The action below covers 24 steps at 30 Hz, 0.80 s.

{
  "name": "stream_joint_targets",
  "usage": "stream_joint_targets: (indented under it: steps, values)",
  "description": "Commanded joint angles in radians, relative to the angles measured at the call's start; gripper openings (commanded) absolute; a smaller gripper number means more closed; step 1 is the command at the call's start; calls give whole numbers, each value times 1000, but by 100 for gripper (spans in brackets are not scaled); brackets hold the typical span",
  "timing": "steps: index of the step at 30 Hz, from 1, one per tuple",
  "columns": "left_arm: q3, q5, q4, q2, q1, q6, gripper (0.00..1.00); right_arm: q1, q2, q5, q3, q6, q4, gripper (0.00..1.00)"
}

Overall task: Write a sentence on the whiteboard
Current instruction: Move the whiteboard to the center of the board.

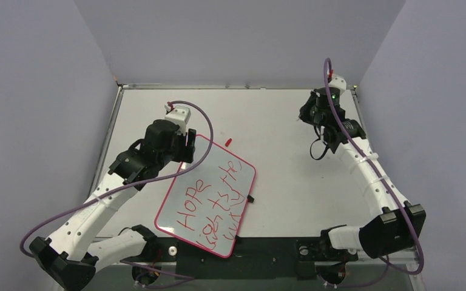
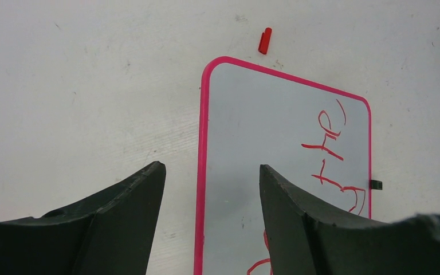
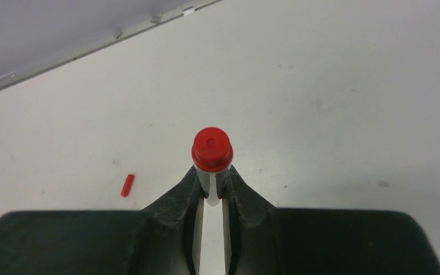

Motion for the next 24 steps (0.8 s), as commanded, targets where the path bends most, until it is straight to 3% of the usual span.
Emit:
stream_joint_targets:
  steps: [1, 7, 11, 17, 24]
  values:
    - [48, -23, 40, 16, -11, 37, 58, 2, 37, -315, -23, 46, 127, 0]
    - [141, 35, -54, 25, 99, 9, 59, 6, 23, -544, -115, 78, 151, 0]
    - [155, 23, -140, -13, 168, -45, 59, 49, -42, -548, -217, 72, 108, 0]
    - [73, 59, -219, -113, 227, -125, 59, 216, -104, -502, -379, 28, 38, 0]
    - [-32, 112, -209, -191, 248, -167, 59, 310, -211, -513, -644, 175, 192, 0]
